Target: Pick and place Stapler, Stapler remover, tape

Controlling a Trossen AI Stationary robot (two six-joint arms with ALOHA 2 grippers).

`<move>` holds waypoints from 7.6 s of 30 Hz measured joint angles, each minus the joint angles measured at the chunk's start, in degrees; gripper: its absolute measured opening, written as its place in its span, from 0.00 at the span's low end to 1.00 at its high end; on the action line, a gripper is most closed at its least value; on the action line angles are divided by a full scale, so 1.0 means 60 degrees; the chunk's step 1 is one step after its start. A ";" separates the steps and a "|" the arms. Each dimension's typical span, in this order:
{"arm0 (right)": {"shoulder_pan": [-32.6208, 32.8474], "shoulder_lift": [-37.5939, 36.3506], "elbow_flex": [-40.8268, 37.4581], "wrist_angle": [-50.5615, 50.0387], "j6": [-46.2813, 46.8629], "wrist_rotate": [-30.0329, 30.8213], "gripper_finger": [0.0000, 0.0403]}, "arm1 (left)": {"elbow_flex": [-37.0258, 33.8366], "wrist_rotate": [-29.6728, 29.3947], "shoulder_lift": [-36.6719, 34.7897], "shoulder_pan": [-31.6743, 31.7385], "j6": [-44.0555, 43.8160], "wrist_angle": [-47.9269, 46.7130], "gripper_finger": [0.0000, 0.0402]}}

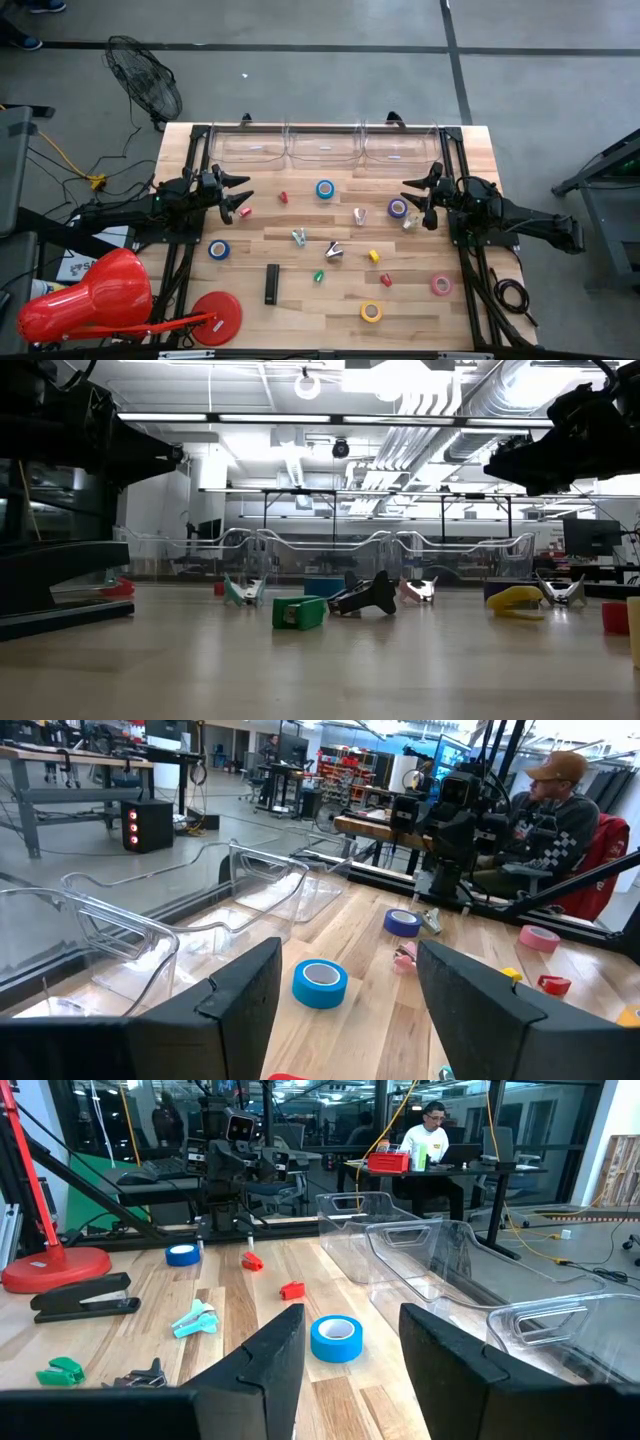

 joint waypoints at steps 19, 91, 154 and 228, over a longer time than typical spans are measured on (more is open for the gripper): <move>0.0001 0.0003 0.0003 -0.0002 -0.0003 0.0001 0.39 | 0.0000 0.0002 -0.0001 0.0000 0.0002 0.0003 0.57; -0.0462 1.0538 0.5565 -0.5154 0.8747 -0.1295 0.39 | 0.0000 0.0003 0.0000 0.0002 0.0002 -0.0026 0.57; -0.0134 1.4053 0.6360 -0.4950 0.5992 -0.0578 0.35 | 0.0000 0.0004 0.0000 0.0002 0.0002 -0.0055 0.57; -0.2074 2.2988 2.1313 -0.8926 0.4685 -0.1077 0.15 | 0.0000 0.0004 -0.0003 0.0002 0.0002 -0.0058 0.57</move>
